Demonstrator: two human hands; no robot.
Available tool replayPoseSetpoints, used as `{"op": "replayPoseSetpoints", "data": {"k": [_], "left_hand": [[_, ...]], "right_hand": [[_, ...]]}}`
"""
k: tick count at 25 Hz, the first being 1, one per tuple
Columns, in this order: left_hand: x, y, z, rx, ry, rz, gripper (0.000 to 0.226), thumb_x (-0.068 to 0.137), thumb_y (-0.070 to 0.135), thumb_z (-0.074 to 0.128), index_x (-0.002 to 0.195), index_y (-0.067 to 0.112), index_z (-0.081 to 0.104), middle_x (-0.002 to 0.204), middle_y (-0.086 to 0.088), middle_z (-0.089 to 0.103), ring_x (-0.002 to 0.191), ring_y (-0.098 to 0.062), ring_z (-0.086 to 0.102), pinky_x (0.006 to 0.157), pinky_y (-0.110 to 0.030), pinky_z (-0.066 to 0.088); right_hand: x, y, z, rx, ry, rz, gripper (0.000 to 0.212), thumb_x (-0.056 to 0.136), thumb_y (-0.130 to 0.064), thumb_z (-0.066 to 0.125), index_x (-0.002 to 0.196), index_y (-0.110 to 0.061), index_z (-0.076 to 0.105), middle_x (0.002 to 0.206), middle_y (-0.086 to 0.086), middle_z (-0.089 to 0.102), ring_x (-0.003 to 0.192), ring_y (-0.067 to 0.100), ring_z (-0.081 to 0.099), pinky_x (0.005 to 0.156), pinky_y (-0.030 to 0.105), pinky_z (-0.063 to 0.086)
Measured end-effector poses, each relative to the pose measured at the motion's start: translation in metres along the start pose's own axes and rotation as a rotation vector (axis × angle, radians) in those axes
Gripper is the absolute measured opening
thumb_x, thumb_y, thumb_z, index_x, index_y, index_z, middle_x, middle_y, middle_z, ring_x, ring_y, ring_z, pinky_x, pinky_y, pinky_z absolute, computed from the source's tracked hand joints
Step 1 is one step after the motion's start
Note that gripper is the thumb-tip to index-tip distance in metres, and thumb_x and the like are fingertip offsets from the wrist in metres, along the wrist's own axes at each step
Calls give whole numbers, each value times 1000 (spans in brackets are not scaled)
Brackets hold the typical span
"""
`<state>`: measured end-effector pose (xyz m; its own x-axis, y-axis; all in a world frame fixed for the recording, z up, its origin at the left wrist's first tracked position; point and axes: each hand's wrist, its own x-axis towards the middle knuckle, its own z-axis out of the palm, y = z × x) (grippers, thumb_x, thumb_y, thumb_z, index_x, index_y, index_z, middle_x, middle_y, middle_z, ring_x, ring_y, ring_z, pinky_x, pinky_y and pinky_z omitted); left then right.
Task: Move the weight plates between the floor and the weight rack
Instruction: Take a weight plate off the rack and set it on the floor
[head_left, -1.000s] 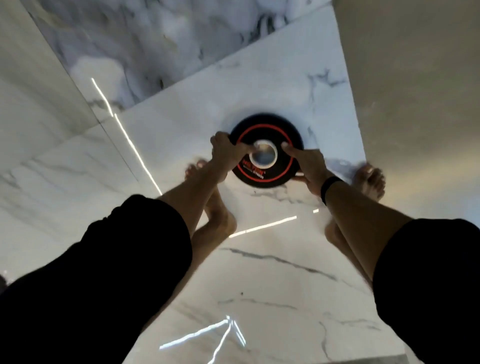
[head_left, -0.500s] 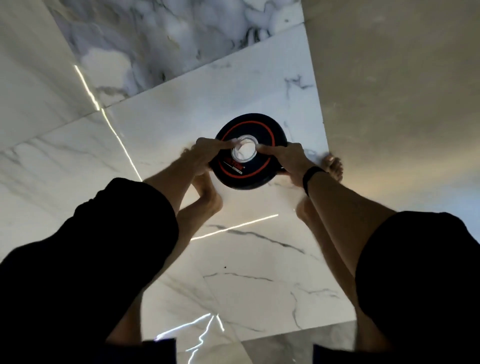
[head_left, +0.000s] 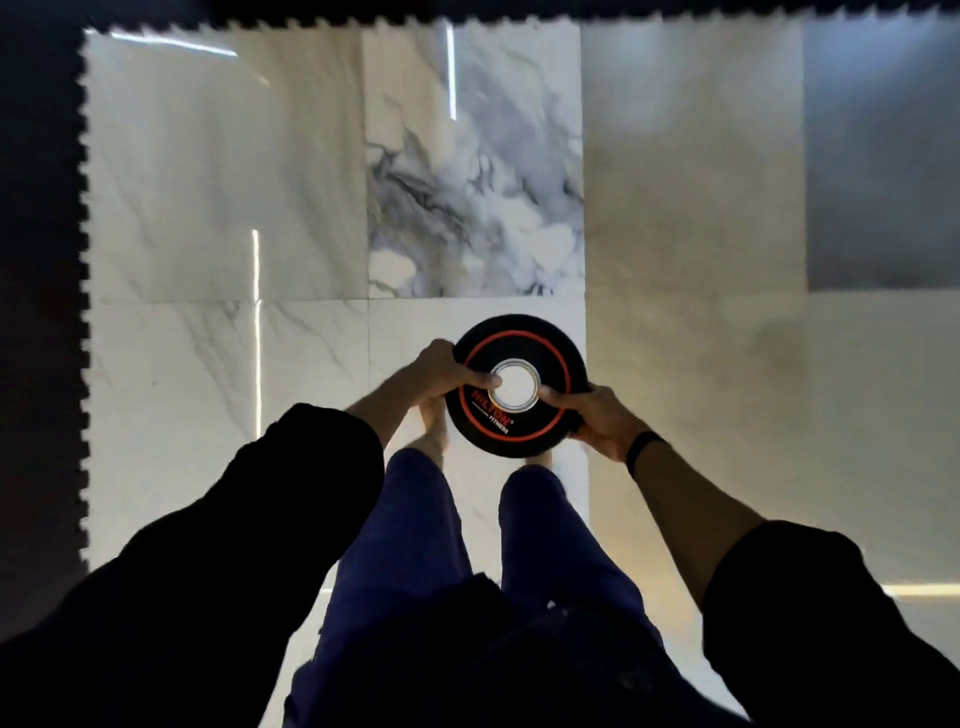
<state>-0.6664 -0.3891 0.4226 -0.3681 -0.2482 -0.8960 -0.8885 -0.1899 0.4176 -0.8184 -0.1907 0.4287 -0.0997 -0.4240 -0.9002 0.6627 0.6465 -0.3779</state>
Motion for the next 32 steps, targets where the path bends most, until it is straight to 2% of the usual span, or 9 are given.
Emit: {"op": "replayPoseSetpoints", "data": {"k": [2,5,9,13,16,20,23,28,32], "left_hand": [[-39,-24,2,-142,70,-23,97,38,54,91,118,5,65,107,-12,73,95,-26,71,85,-40,60],[-87,-82,18,-384,187,-36,89,50,54,93,119,6,65,112,-14,71,94,-26,72,78,-38,62],[-150,-173,56,-690,304,-63,84,50,60,90,112,9,68,102,-13,76,94,-30,73,89,-48,58],[-211,-257,105,-1043,442,-107,59,69,39,87,110,3,66,98,-13,74,83,-25,73,61,-29,58],[-248,-341,156,-1323,543,-137,64,67,40,89,113,1,66,99,-13,75,83,-25,73,59,-28,58],[-301,-442,228,-1663,707,-193,63,61,42,91,107,6,69,100,-15,75,89,-31,73,79,-43,59],[-347,-499,272,-1898,849,-263,62,61,38,92,109,8,68,100,-12,74,87,-26,73,75,-39,62],[-425,-575,340,-2197,1120,-284,64,62,30,90,115,3,67,106,-16,73,97,-30,71,83,-46,60],[-491,-615,365,-2291,1372,-350,47,75,22,84,112,-1,68,106,-21,72,98,-34,70,82,-47,60]], "right_hand": [[-20,-17,17,-170,-68,9,50,84,-11,76,130,-2,59,121,17,70,109,30,69,73,35,62],[-35,-30,52,-454,-155,36,55,78,-16,82,128,-5,61,117,14,72,106,29,71,77,39,61],[-49,-7,123,-784,-278,107,59,76,-15,83,129,-5,60,120,16,71,110,31,68,87,46,59],[-60,52,202,-1139,-388,177,58,76,-15,83,129,-4,60,119,17,71,111,34,67,95,52,54],[-73,126,276,-1407,-500,229,55,76,-15,83,127,-4,62,118,17,71,110,34,68,95,52,55],[-99,255,366,-1703,-638,316,52,79,-13,80,127,-6,63,120,15,71,108,31,69,81,43,60],[-127,349,419,-1886,-780,356,47,81,-10,78,126,-6,63,119,15,71,102,27,70,71,35,60],[-193,492,497,-2165,-1067,335,51,77,-16,83,124,-8,65,116,12,73,106,29,70,86,46,59],[-257,578,556,-2301,-1343,291,48,76,-22,84,120,-9,68,112,12,74,103,28,71,82,43,61]]}}
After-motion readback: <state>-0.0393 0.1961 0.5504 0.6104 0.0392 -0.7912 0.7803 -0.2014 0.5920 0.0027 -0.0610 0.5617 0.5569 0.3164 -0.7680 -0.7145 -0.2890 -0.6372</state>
